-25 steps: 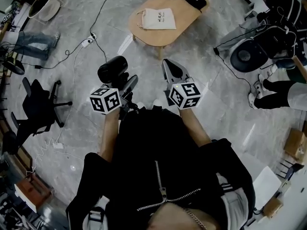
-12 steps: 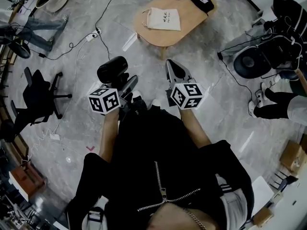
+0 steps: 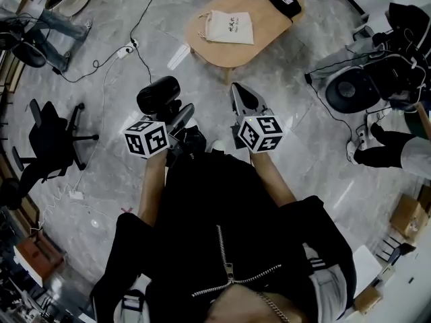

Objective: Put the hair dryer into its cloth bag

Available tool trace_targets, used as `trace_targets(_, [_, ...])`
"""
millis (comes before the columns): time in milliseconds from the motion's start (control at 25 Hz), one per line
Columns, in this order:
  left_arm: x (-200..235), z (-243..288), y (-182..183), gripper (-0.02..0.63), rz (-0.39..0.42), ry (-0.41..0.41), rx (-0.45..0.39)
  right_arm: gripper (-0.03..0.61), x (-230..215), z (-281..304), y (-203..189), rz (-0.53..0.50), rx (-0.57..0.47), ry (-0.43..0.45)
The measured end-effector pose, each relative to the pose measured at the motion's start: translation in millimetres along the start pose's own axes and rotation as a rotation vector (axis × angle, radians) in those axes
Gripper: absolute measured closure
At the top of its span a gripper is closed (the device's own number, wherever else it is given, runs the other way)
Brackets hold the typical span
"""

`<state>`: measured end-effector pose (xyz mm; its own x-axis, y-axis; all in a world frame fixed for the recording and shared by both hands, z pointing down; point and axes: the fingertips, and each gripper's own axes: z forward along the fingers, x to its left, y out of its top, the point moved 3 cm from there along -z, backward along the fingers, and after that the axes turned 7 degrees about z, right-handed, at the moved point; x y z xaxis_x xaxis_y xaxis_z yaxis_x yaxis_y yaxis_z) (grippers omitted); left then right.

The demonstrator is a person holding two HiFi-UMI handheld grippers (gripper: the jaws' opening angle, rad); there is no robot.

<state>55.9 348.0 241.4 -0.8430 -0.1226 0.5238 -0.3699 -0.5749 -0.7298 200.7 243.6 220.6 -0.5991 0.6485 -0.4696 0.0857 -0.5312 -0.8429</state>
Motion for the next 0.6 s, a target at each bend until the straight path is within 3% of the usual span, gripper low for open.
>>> trace_targets(600, [68.9, 27.7, 62.7, 0.397, 0.042, -0.096, 0.059, 0.568, 11.2, 76.5, 26.3, -0.003, -0.030, -0.088])
